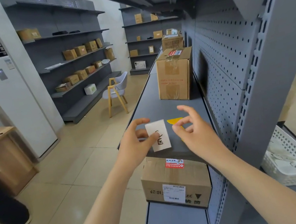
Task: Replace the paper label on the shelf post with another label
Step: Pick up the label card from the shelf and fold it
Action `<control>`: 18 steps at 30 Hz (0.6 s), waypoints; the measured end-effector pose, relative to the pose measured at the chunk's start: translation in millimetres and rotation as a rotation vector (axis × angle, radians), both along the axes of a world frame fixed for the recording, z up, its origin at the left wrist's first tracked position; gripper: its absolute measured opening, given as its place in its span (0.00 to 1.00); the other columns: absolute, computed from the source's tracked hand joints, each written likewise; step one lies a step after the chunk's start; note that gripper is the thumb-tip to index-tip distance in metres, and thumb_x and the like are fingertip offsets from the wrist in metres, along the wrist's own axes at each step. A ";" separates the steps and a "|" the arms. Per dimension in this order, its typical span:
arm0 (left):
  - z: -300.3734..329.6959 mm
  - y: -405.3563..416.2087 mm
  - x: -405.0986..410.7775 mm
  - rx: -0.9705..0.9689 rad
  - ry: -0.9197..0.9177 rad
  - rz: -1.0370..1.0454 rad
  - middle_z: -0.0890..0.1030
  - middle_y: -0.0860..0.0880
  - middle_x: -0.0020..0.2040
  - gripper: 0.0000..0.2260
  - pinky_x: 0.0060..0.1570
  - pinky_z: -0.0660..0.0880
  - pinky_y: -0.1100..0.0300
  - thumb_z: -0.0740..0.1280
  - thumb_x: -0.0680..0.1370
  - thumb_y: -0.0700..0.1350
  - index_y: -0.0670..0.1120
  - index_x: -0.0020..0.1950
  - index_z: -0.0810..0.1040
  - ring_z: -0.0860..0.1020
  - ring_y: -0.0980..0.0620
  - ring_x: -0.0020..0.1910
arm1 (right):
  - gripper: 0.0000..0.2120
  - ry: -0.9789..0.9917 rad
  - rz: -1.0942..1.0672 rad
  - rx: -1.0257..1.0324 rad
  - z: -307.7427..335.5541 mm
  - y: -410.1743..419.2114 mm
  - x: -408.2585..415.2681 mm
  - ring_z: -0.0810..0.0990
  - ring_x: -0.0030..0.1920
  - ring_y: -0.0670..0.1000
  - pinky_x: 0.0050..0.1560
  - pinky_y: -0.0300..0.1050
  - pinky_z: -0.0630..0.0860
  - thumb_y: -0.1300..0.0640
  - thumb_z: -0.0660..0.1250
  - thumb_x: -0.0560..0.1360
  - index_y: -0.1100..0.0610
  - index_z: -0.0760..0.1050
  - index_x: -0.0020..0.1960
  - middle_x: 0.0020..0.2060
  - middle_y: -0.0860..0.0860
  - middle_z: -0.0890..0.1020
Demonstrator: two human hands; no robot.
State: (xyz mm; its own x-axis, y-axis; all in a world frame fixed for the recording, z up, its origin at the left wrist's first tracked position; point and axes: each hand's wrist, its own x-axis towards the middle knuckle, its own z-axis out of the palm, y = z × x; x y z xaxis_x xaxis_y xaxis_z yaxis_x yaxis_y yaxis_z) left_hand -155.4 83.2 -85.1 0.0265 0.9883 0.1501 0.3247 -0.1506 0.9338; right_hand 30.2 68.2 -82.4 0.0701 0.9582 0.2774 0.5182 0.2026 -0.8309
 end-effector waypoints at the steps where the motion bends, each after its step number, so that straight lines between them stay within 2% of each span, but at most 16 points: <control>1: 4.7 -2.3 -0.2 -0.004 -0.003 -0.025 0.87 0.54 0.45 0.17 0.37 0.77 0.67 0.73 0.78 0.45 0.56 0.64 0.73 0.83 0.60 0.49 | 0.19 0.089 0.018 -0.048 4.7 -0.2 0.9 0.84 0.44 0.46 0.47 0.44 0.79 0.47 0.64 0.81 0.40 0.67 0.71 0.52 0.42 0.82; 3: 12.5 -7.7 0.3 -0.008 0.014 -0.069 0.86 0.52 0.49 0.17 0.34 0.76 0.72 0.71 0.79 0.45 0.57 0.66 0.73 0.81 0.61 0.51 | 0.13 0.205 0.070 -0.116 12.8 -2.3 2.9 0.84 0.39 0.44 0.44 0.42 0.81 0.47 0.64 0.82 0.43 0.74 0.66 0.52 0.44 0.84; 5: 17.8 -13.0 1.7 -0.002 0.075 -0.120 0.84 0.52 0.53 0.17 0.35 0.76 0.74 0.69 0.81 0.44 0.57 0.67 0.73 0.80 0.60 0.54 | 0.10 0.222 0.115 -0.118 18.2 -5.1 4.8 0.83 0.37 0.43 0.41 0.39 0.79 0.48 0.64 0.82 0.46 0.81 0.59 0.49 0.46 0.86; 8: 22.1 -19.0 5.2 0.030 0.151 -0.174 0.82 0.53 0.56 0.14 0.43 0.79 0.65 0.67 0.81 0.43 0.58 0.64 0.75 0.79 0.56 0.57 | 0.06 0.219 0.159 -0.055 23.8 -11.0 8.2 0.83 0.34 0.42 0.37 0.36 0.78 0.52 0.69 0.80 0.49 0.84 0.52 0.40 0.46 0.87; 10: 23.6 -22.5 7.2 0.034 0.146 -0.195 0.81 0.52 0.57 0.15 0.46 0.78 0.62 0.65 0.82 0.42 0.59 0.63 0.76 0.79 0.54 0.57 | 0.05 0.204 0.173 -0.019 26.6 -15.0 11.0 0.83 0.33 0.43 0.37 0.38 0.79 0.55 0.71 0.78 0.50 0.85 0.50 0.37 0.45 0.87; 13: 26.7 -29.7 13.2 0.031 0.080 -0.230 0.80 0.51 0.58 0.16 0.49 0.79 0.60 0.63 0.83 0.41 0.60 0.64 0.75 0.78 0.53 0.55 | 0.04 0.220 0.181 -0.053 31.3 -20.5 15.5 0.84 0.33 0.45 0.40 0.42 0.81 0.57 0.71 0.78 0.51 0.85 0.49 0.34 0.46 0.87; 15: 27.3 -35.5 18.8 0.060 -0.003 -0.242 0.79 0.54 0.56 0.17 0.47 0.78 0.64 0.63 0.82 0.39 0.61 0.63 0.75 0.78 0.57 0.53 | 0.05 0.270 0.197 -0.108 35.6 -23.5 17.7 0.84 0.35 0.47 0.42 0.45 0.81 0.58 0.71 0.78 0.53 0.86 0.49 0.35 0.48 0.87; 18: 27.5 -44.0 29.1 0.111 -0.156 -0.232 0.80 0.55 0.51 0.18 0.45 0.78 0.67 0.65 0.82 0.39 0.63 0.60 0.77 0.79 0.63 0.46 | 0.06 0.446 0.265 -0.208 43.6 -29.8 22.8 0.84 0.35 0.50 0.41 0.42 0.80 0.60 0.69 0.79 0.57 0.85 0.48 0.36 0.53 0.87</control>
